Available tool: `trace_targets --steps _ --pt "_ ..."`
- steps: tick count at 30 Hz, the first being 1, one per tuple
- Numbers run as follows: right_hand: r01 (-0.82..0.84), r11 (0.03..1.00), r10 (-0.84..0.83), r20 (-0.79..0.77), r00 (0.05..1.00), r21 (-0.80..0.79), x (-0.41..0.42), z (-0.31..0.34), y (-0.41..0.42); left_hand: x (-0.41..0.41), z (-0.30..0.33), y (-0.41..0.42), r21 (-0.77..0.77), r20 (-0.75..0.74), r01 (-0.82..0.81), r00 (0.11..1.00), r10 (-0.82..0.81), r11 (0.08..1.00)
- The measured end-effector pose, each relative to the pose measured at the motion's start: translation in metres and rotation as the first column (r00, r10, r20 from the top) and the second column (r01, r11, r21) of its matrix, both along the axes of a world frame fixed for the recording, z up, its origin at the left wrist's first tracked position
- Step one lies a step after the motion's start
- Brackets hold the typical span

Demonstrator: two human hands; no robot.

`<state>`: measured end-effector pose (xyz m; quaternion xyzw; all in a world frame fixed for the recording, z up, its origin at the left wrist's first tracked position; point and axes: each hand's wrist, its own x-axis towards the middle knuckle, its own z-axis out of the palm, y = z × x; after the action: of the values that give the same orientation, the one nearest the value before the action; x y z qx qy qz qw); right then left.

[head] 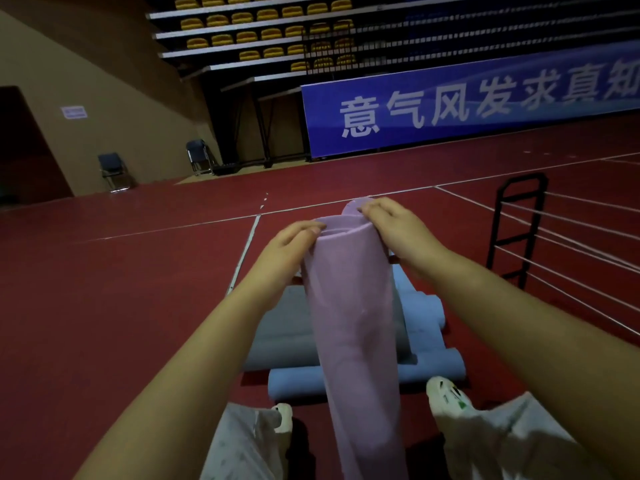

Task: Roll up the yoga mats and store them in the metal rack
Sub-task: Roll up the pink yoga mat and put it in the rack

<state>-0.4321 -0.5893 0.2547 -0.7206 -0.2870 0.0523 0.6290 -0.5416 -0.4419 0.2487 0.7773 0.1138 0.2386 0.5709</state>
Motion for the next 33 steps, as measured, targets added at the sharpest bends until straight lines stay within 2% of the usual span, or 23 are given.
trace_targets --steps 4,7,10,13,16,19,20,22,24,25,29,31,33 --pt "0.017 0.999 -0.017 0.001 1.000 0.048 -0.001 -0.016 -0.001 -0.006 -0.001 -0.009 0.039 0.030 -0.053 0.998 0.052 0.998" --pt "-0.023 1.000 0.025 -0.069 0.997 0.018 -0.004 -0.029 -0.003 -0.009 -0.016 -0.012 0.055 0.056 -0.067 0.996 0.063 0.996" --pt "-0.092 0.995 0.084 -0.193 0.978 -0.034 -0.013 -0.063 -0.010 -0.012 -0.053 -0.013 0.030 0.026 -0.014 1.000 0.013 0.999" --pt "-0.057 0.998 0.061 -0.222 0.973 0.023 -0.020 -0.079 -0.021 -0.016 -0.077 -0.007 0.085 -0.005 0.040 0.999 -0.040 0.996" --pt "-0.129 0.991 0.115 -0.270 0.956 -0.033 -0.016 -0.062 -0.030 -0.020 -0.057 0.000 0.159 -0.075 0.101 0.993 -0.090 0.982" --pt "-0.234 0.967 0.186 -0.355 0.916 -0.097 -0.016 -0.040 -0.036 -0.027 -0.031 0.016 0.078 -0.145 0.131 0.982 -0.119 0.988" --pt "-0.248 0.961 0.191 -0.353 0.916 -0.122 -0.018 -0.036 -0.035 -0.028 -0.026 0.020 0.046 -0.135 0.121 0.984 -0.114 0.992" --pt "-0.226 0.947 0.171 -0.238 0.956 -0.227 -0.024 -0.033 -0.033 -0.032 -0.021 0.022 0.025 -0.171 0.148 0.975 -0.142 0.989" --pt "-0.213 0.920 0.187 -0.110 0.976 -0.328 -0.029 -0.032 -0.034 -0.036 -0.013 0.019 0.078 -0.305 0.219 0.934 -0.186 0.973" --pt "-0.239 0.907 0.219 -0.096 0.971 -0.347 -0.029 -0.031 -0.036 -0.038 -0.006 0.017 0.105 -0.385 0.271 0.898 -0.212 0.957" --pt "-0.466 0.801 0.445 -0.147 0.883 -0.376 -0.029 -0.019 -0.043 -0.046 0.013 -0.003 0.088 -0.625 0.451 0.719 -0.303 0.888" --pt "-0.498 0.740 0.494 -0.136 0.859 -0.452 -0.030 -0.016 -0.042 -0.047 0.012 -0.011 0.101 -0.688 0.508 0.657 -0.309 0.855" --pt "-0.479 0.718 0.495 -0.113 0.861 -0.505 -0.032 -0.014 -0.039 -0.047 0.009 -0.007 0.131 -0.703 0.496 0.657 -0.272 0.859"
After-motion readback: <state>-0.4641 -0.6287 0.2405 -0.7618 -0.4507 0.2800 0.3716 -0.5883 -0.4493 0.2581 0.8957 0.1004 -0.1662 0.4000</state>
